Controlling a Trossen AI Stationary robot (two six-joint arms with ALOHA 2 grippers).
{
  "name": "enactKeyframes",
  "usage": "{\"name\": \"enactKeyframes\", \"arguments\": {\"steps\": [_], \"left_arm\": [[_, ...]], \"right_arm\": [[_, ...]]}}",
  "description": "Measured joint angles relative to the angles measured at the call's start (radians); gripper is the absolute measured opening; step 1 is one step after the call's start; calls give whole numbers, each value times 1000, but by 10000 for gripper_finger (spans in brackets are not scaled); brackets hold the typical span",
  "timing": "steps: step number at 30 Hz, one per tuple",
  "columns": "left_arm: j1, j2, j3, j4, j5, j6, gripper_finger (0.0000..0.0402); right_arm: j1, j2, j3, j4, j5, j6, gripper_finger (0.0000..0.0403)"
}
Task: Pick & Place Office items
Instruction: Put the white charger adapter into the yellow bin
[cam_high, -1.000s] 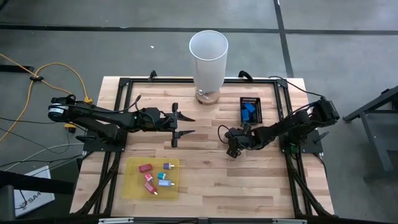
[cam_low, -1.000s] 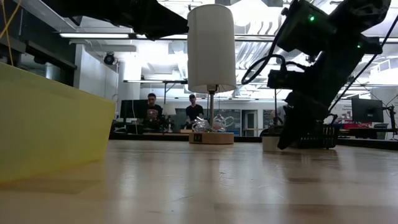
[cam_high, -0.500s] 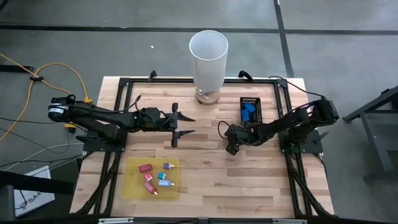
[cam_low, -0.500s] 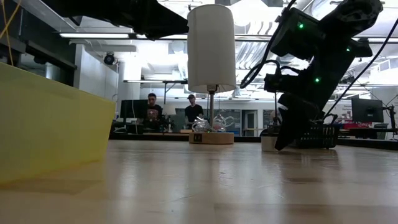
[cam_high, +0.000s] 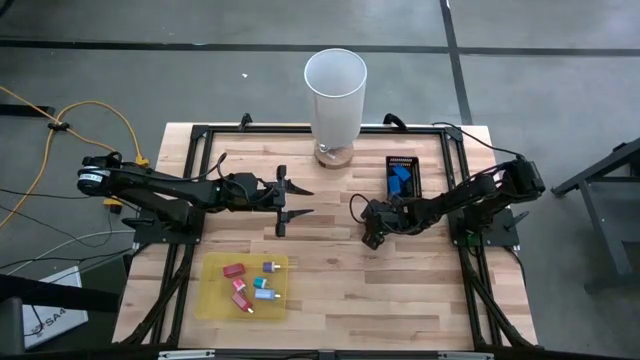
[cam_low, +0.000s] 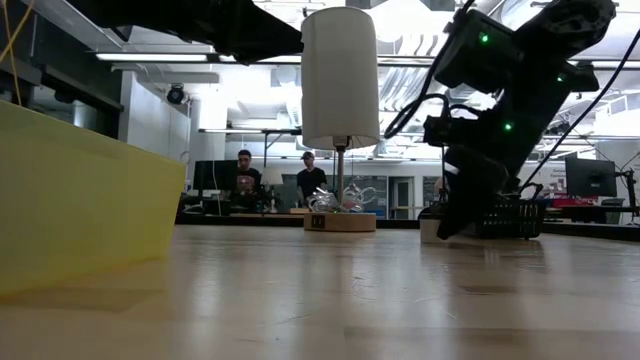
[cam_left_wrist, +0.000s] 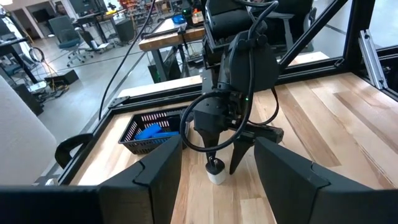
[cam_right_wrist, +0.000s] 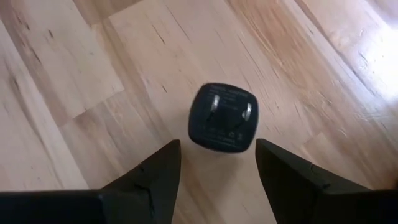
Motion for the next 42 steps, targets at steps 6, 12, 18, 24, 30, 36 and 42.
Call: {"name": "enactKeyframes", "arguments": {"steps": [6, 12, 18, 24, 30, 36, 42], "left_arm": [[0, 0, 0, 0, 0, 0, 194], [0, 0, 0, 0, 0, 0, 194], [0, 0, 0, 0, 0, 0, 194], [0, 0, 0, 0, 0, 0, 194], [0, 0, 0, 0, 0, 0, 194], [0, 0, 0, 0, 0, 0, 194], [0, 0, 0, 0, 0, 0, 194]], "right_arm": [[0, 0, 0, 26, 23, 1, 196], [-5, 0, 0, 40, 53, 1, 195], [-27, 0, 0, 58, 53, 1, 194], [-40, 0, 0, 64, 54, 0, 194], [-40, 0, 0, 65, 53, -2, 194], [-40, 0, 0, 64, 51, -3, 191], [-40, 0, 0, 64, 49, -3, 161]]}}
